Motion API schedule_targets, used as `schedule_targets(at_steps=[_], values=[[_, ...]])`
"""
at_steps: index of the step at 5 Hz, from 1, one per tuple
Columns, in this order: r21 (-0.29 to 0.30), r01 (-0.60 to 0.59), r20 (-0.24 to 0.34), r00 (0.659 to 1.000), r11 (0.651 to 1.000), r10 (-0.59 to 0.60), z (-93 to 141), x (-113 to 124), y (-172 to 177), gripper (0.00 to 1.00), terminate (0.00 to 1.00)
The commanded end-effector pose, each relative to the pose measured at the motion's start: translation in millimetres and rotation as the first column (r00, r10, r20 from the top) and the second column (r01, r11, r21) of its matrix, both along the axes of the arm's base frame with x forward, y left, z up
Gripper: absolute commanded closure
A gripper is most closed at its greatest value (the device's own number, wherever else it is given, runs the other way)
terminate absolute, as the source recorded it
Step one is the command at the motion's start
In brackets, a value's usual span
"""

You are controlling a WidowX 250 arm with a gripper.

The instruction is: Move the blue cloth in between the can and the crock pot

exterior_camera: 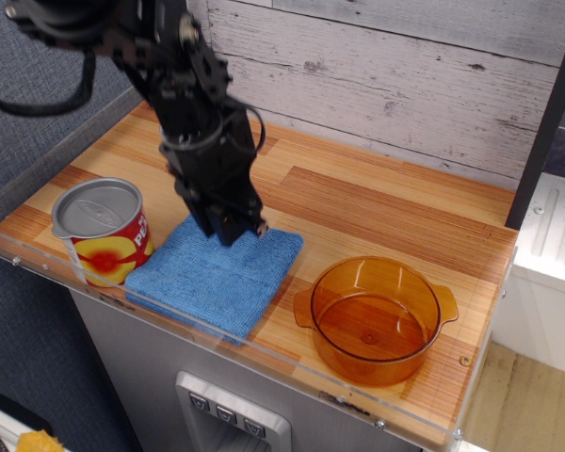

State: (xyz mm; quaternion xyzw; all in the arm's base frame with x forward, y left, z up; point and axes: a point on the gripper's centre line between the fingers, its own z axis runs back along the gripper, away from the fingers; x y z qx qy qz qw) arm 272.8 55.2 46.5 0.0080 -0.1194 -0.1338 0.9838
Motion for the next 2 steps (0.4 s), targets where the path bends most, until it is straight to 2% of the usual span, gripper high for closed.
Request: schedule_targets(at_steps=[1,2], values=[[0.035,-0.020,0.061,0.998,0.999,0.018,36.4,7.4,7.4,0.00,0.00],[0.014,-0.036,0.064,0.997,0.999,0.035,44.1,20.2,4.2,0.00,0.00]])
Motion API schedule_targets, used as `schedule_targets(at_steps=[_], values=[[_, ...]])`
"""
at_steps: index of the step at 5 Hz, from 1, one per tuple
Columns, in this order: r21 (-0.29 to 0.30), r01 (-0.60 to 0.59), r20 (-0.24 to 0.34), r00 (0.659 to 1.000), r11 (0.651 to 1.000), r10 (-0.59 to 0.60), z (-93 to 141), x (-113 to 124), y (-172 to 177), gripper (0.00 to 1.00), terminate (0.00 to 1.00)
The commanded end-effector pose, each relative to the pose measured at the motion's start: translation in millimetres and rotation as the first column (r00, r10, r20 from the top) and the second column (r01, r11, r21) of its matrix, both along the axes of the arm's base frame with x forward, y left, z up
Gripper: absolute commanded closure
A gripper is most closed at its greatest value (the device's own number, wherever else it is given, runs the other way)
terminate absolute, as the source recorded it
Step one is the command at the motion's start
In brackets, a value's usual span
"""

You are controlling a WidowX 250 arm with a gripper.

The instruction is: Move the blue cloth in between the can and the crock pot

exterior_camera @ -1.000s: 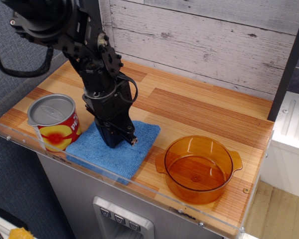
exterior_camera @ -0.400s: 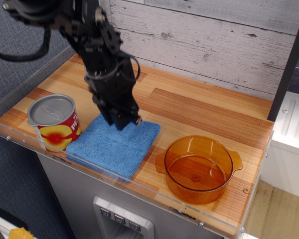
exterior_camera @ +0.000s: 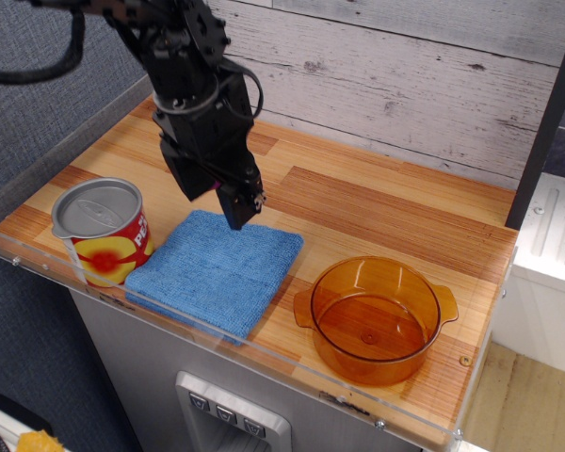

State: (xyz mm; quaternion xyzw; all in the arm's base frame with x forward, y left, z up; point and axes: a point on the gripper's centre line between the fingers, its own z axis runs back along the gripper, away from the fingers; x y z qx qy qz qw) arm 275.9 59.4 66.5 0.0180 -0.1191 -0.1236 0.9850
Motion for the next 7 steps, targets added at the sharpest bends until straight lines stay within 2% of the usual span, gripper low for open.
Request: schedule_targets(at_steps=[1,3,4,6,7], values=[[0.014,-0.048,0.070,0.996,0.999,0.047,33.8,35.8,-8.6,0.00,0.00],[-0.065,-0.137,0.119,0.982,0.988,0.144,53.9,78.0,-37.2,0.00,0.00],[-0.079,-0.170,0.127,0.976,0.982,0.179,56.9,92.6,-52.6,0.00,0.00],[-0.074,-0.192,0.119,0.973,0.979,0.200,56.5,101.5,-60.5,0.00,0.00],[-0.074,-0.192,0.119,0.973,0.979,0.200,56.5,101.5,-60.5,0.00,1.00]])
